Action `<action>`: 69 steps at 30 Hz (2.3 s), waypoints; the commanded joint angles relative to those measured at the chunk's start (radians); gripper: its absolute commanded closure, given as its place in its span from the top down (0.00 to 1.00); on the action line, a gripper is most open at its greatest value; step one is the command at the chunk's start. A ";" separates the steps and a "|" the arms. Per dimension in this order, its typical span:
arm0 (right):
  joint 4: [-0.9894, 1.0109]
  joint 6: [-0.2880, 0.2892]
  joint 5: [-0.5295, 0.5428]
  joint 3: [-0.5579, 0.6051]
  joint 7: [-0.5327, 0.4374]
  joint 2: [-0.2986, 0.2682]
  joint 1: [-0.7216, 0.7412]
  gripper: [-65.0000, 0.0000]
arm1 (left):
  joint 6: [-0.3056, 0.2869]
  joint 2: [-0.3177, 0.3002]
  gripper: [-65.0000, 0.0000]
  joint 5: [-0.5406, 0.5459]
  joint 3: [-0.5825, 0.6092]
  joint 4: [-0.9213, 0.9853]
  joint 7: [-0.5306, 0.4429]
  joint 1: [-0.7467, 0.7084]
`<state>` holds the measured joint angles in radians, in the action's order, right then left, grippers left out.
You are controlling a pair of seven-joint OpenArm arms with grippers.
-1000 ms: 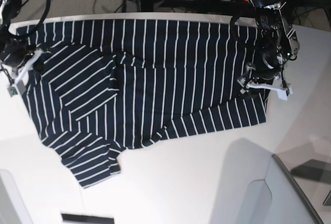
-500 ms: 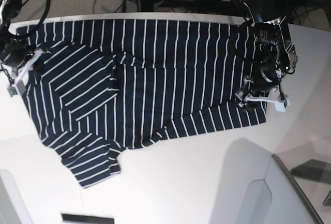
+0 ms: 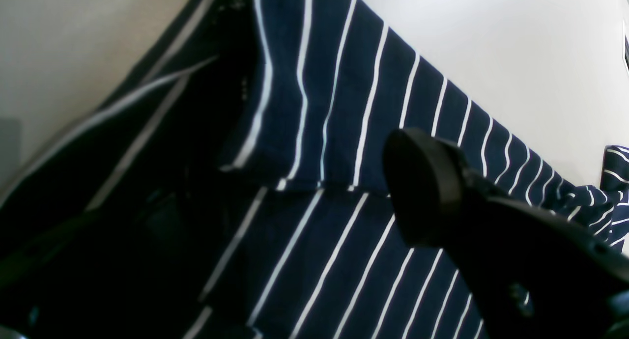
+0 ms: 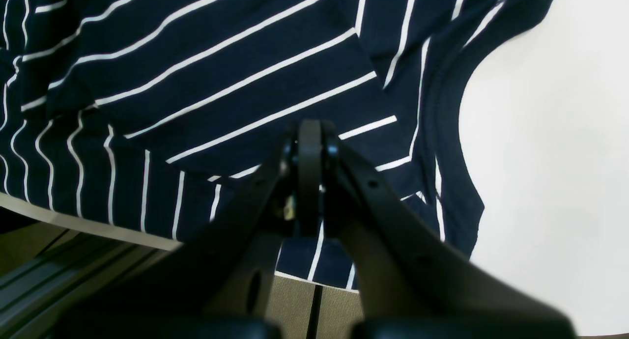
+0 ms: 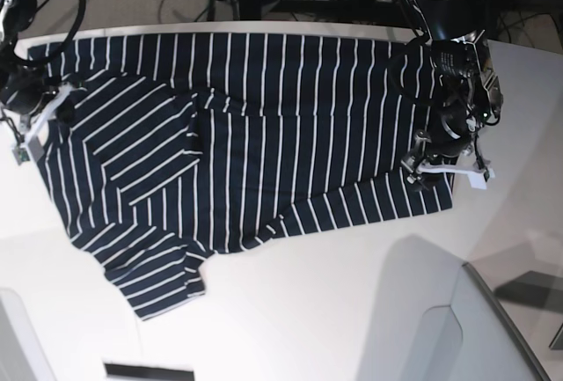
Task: Layout the t-shirt on the table in an organized manner, then fold the t-shirt properly
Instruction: 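Grasp the shirt's side edges with both grippers, then pull the sleeve end with the right gripper to straighten it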
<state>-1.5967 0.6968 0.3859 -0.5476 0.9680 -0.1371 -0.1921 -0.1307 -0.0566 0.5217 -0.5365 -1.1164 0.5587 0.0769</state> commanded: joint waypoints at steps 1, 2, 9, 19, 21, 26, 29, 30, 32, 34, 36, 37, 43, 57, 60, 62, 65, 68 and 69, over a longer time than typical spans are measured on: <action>-0.014 0.001 0.012 -0.004 -0.017 -0.014 0.009 0.00 | -0.004 -0.012 0.74 0.004 -0.001 0.009 -0.002 0.031; -0.014 0.001 0.012 -0.004 -0.017 -0.014 0.009 0.00 | -0.004 -0.021 0.74 0.004 -0.001 0.032 -0.002 0.042; -0.014 0.001 0.014 -0.009 -0.017 -0.014 0.009 0.00 | -0.004 -0.030 0.73 0.004 0.006 0.104 -0.047 0.082; -0.014 0.001 0.014 -0.002 -0.017 -0.014 0.018 0.00 | -0.004 -0.032 0.28 0.002 0.008 0.108 -0.056 0.080; -0.014 0.001 0.011 -0.001 -0.019 -0.014 0.046 0.00 | -0.004 -0.032 0.07 0.002 0.008 0.108 -0.056 0.080; 0.049 0.001 0.008 -0.004 -0.019 -0.022 0.177 0.00 | -0.004 -0.032 0.00 0.002 0.008 0.108 -0.056 0.082; 0.227 0.001 0.006 -0.006 -0.019 -0.046 0.329 0.01 | -0.004 -0.032 0.00 0.002 0.008 0.108 -0.053 0.082; 0.318 0.001 0.006 0.001 -0.025 -0.065 0.391 0.04 | -0.004 -0.032 0.00 0.002 0.008 0.108 -0.052 0.080; 0.539 0.001 0.005 0.001 -0.088 -0.094 0.521 0.13 | -0.004 -0.032 0.00 0.002 0.008 0.106 -0.052 0.077; 0.744 0.001 0.003 0.002 -0.195 -0.137 0.622 0.27 | -0.004 -0.032 0.00 0.002 0.008 0.104 -0.050 0.074; 0.939 0.001 -0.034 0.002 -0.312 -0.169 0.713 0.42 | -0.004 -0.032 0.00 0.002 0.008 0.104 -0.050 0.073; 1.013 0.001 -0.066 0.002 -0.360 -0.180 0.745 0.48 | -0.004 -0.032 0.00 0.002 0.006 0.104 -0.050 0.073; 1.225 0.001 -0.281 -0.009 -0.648 -0.192 0.782 0.64 | -0.004 -0.033 0.00 0.002 0.006 0.100 -0.050 0.065; 1.200 -0.127 -0.295 -0.009 -0.785 -0.229 0.707 0.65 | -0.004 -0.047 0.00 0.002 0.008 0.098 -0.050 0.065; 1.197 -0.184 -0.296 -0.006 -0.786 -0.229 0.688 0.65 | -0.004 -0.047 0.00 0.002 0.008 0.098 -0.050 0.065; 1.197 -0.199 -0.298 -0.001 -0.803 -0.229 0.684 0.65 | -0.004 -0.047 0.00 0.002 0.008 0.098 -0.050 0.065; 1.202 -0.199 -0.298 -0.001 -0.818 -0.226 0.667 0.65 | -0.004 -0.047 0.00 0.002 0.008 0.098 -0.050 0.065; 1.203 -0.197 -0.299 -0.001 -0.815 -0.220 0.658 0.64 | -0.004 -0.047 0.00 0.002 0.006 0.098 -0.050 0.065; 1.203 -0.197 -0.299 -0.001 -0.814 -0.220 0.652 0.64 | -0.004 -0.047 0.00 0.002 0.006 0.098 -0.050 0.065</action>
<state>-0.3832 0.4908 0.0769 -0.5495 0.1715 -0.3424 0.4397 -0.1295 -0.0921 0.5205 -0.5285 -0.9993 0.5198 0.1272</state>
